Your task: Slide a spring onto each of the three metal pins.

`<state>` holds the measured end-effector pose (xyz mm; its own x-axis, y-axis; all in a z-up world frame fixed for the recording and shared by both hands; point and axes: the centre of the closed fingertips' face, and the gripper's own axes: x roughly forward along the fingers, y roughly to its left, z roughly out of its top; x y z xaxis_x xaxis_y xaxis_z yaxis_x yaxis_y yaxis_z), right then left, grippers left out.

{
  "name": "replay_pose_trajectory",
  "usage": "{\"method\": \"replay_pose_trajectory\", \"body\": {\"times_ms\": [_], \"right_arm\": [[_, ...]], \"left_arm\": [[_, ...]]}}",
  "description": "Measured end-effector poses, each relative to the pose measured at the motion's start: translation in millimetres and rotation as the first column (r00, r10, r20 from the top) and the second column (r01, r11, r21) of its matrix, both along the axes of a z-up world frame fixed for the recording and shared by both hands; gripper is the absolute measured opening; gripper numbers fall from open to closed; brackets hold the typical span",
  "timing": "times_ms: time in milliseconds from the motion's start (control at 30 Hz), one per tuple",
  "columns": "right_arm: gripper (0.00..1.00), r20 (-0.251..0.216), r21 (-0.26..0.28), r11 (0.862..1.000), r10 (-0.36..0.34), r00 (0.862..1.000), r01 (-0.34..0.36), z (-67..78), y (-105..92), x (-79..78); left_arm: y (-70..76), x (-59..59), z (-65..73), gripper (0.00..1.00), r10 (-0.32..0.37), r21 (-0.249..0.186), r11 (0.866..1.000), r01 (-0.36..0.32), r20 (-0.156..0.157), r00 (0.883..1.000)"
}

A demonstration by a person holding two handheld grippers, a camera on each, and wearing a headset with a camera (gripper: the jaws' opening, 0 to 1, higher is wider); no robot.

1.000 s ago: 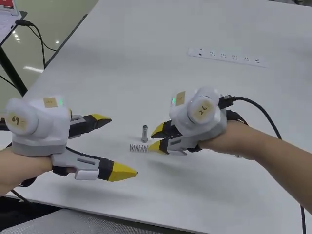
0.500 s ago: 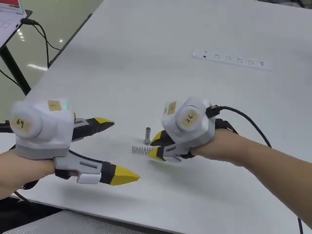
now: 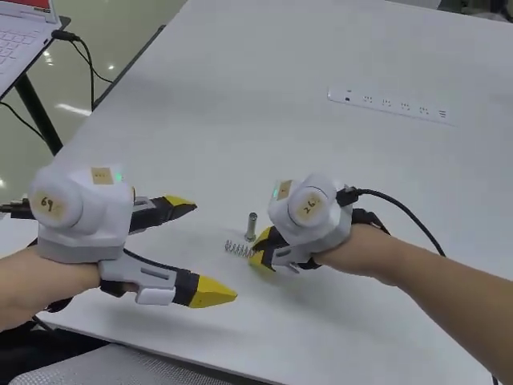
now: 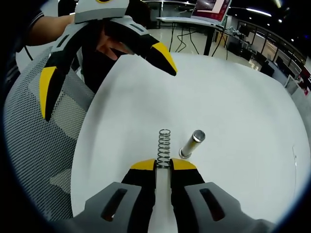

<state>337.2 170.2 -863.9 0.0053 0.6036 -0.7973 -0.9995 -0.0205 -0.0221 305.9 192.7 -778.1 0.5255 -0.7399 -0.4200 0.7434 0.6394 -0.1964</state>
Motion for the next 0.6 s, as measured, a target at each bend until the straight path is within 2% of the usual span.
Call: {"method": "replay_pose_trajectory", "body": {"times_ms": [233, 467, 600], "right_arm": [[0.07, 0.014, 0.001, 1.000, 0.001, 1.000, -0.001, 3.9, -2.7, -5.8], [0.07, 0.031, 0.051, 0.999, 0.006, 1.000, -0.007, 30.7, -14.3, -11.5], [0.07, 0.050, 0.047, 0.999, 0.013, 0.999, -0.015, 39.5, -28.8, -12.5]], "left_arm": [[-2.0, -4.9, 1.8, 0.88, -0.002, 0.001, 1.000, 0.002, 0.001, 1.000], [-6.6, -7.1, 6.1, 0.88, -0.011, 0.000, 1.000, 0.011, 0.008, 1.000], [-14.9, -7.6, 7.7, 0.86, -0.032, -0.001, 0.999, 0.032, 0.010, 0.999]]}}
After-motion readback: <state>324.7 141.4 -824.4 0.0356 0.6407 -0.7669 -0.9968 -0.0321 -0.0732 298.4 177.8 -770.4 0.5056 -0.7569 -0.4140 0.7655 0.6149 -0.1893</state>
